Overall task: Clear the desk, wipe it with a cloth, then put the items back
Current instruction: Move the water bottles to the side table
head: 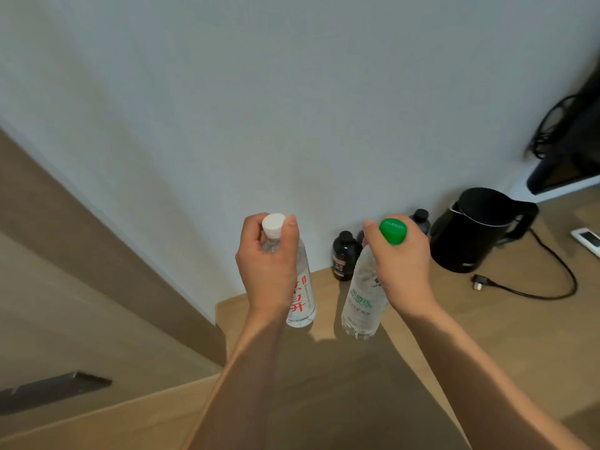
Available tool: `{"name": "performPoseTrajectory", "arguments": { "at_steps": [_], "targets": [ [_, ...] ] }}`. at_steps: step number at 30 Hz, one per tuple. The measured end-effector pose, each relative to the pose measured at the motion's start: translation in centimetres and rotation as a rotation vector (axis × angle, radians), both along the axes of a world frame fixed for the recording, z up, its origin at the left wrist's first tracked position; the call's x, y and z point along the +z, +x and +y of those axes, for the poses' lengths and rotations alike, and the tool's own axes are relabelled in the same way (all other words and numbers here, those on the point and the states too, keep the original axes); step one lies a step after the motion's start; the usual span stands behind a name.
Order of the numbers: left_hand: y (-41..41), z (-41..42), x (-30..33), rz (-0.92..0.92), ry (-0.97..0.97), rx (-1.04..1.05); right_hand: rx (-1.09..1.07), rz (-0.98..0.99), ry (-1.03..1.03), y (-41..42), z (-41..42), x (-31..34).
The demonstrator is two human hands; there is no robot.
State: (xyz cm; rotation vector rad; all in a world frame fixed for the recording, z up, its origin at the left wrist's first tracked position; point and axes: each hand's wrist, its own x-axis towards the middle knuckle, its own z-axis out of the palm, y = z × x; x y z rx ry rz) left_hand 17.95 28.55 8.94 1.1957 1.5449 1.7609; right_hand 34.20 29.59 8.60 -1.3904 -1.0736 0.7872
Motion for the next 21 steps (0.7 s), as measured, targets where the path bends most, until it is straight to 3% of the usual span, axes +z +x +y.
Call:
{"name": "performPoseTrajectory", "arguments": {
  "at_steps": [5, 12, 21],
  "targets": [
    [4.8, 0.1, -0.4, -0.032, -0.035, -0.116, -0.109, -0.071, 0.02, 4.4, -2.2, 0.6],
    [13.8, -1.7, 1.9, 0.116, 0.045, -0.337, -0.263, -0.087, 0.053, 12.8, -6.2, 1.9],
    [33.7, -7.7, 3.3, 0.062, 0.127, -0.556, -0.492, -0.069, 0.068, 31.8, -16.1, 2.4]
  ]
}}
